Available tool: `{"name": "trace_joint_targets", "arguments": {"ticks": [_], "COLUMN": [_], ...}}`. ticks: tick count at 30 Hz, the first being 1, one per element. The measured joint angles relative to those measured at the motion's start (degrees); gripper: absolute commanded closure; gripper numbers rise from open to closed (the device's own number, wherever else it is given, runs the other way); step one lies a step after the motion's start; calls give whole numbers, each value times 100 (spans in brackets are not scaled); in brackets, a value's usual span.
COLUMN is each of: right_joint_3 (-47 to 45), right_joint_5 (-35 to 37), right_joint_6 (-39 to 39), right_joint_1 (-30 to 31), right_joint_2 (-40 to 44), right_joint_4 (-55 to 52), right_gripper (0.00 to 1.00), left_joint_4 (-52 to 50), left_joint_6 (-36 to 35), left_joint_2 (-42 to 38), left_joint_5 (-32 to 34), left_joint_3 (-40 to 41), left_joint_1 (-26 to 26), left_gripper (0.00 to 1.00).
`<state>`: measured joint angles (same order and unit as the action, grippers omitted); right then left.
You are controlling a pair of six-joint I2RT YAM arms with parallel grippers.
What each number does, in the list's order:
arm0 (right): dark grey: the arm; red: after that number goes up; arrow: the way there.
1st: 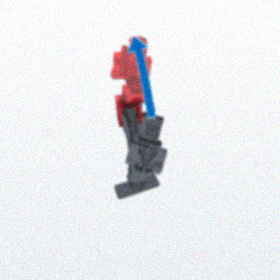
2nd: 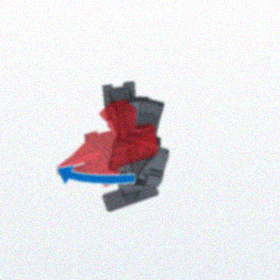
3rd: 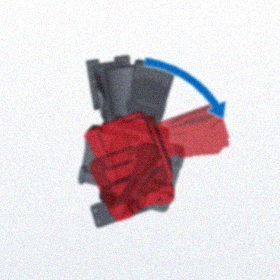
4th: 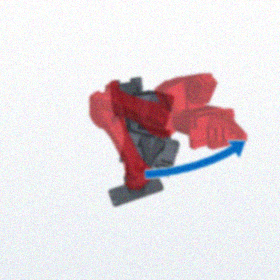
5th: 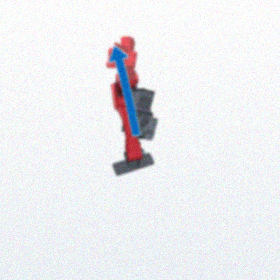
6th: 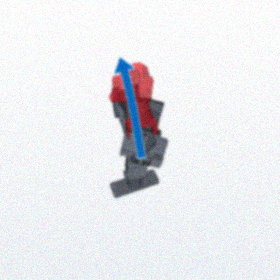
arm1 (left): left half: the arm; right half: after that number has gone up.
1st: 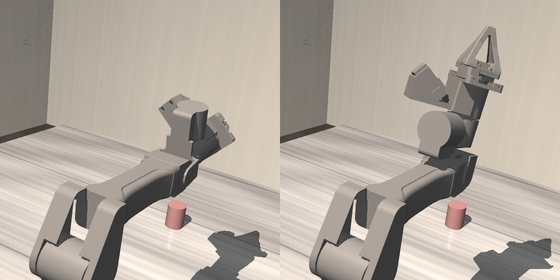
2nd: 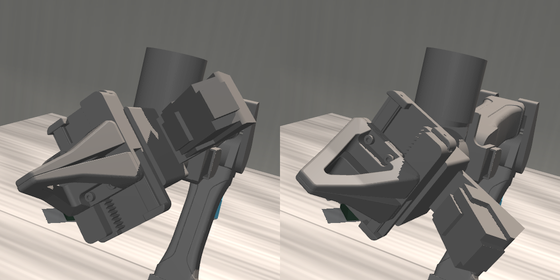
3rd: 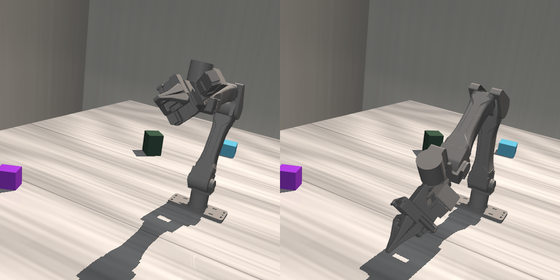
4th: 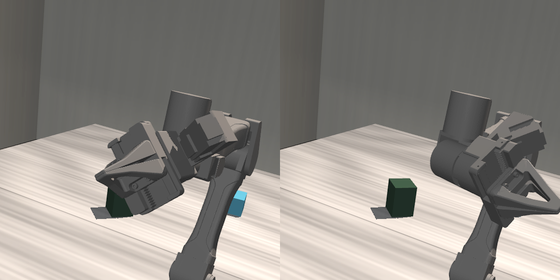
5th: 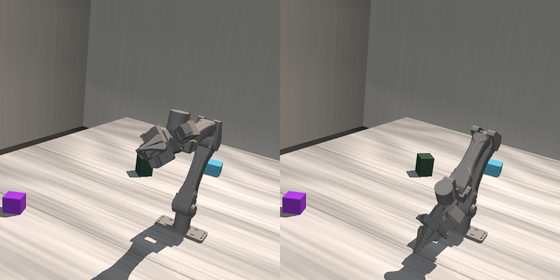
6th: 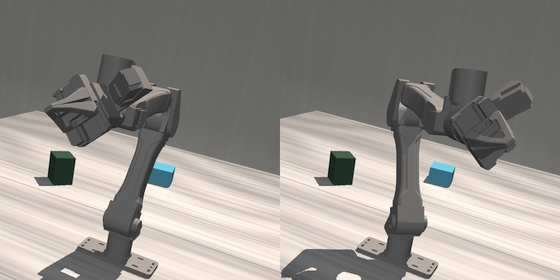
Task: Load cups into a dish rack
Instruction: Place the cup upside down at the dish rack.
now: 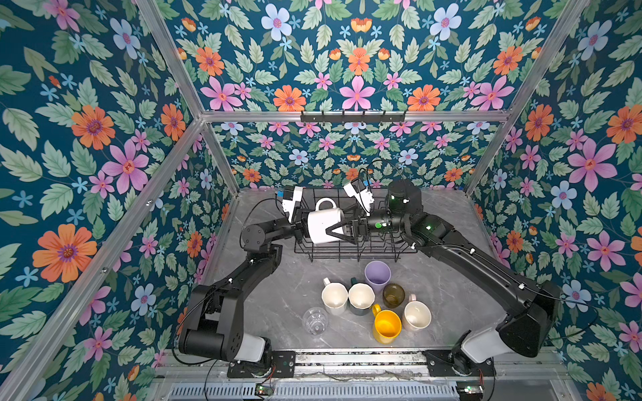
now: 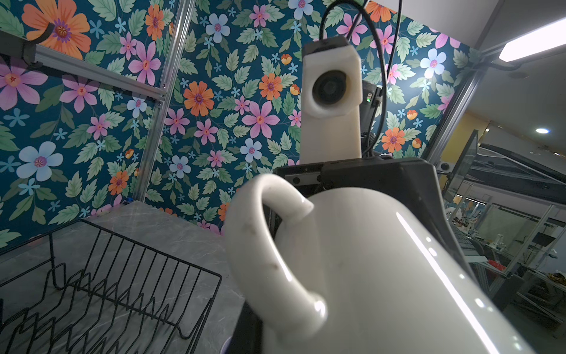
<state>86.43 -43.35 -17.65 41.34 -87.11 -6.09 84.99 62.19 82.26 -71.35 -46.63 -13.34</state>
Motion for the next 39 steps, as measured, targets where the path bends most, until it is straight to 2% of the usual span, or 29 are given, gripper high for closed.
{"name": "trace_joint_targets", "arguments": {"ticks": [6,7,8,10,13,24,33,36,39], "right_joint_3": [42,46,52,68,79,179,212,256,291], "right_joint_5": [0,0,2,0,0,31,153,153,149], "right_joint_6": [7,4,4,22,46,114,136,138,142], "right_joint_1": [4,4,7,7,11,26,59,70,76], "right_joint_2": [-44,-46,-48,-55,-66,-133,-146,-177,-203], "right_joint_4": [-26,-28,-33,-48,-61,-227,-293,-328,-369], "right_gripper": [59,58,55,39,22,12,13,20,34], "left_joint_4": [-175,-199,-234,-273,-302,-452,-767,-837,-890], "left_joint_6": [-109,-118,-136,-177,-216,-315,-503,-538,-577], "left_joint_2": [-37,-46,-55,-72,-76,-85,-181,-190,-219], "left_joint_5": [-20,-20,-17,-15,-13,-44,-31,-24,-24], "left_joint_3": [0,0,0,0,0,-2,-2,-2,-2], "left_joint_1": [15,15,15,15,17,20,20,24,26], "left_gripper": [100,100,100,100,100,100,100,100,100]}}
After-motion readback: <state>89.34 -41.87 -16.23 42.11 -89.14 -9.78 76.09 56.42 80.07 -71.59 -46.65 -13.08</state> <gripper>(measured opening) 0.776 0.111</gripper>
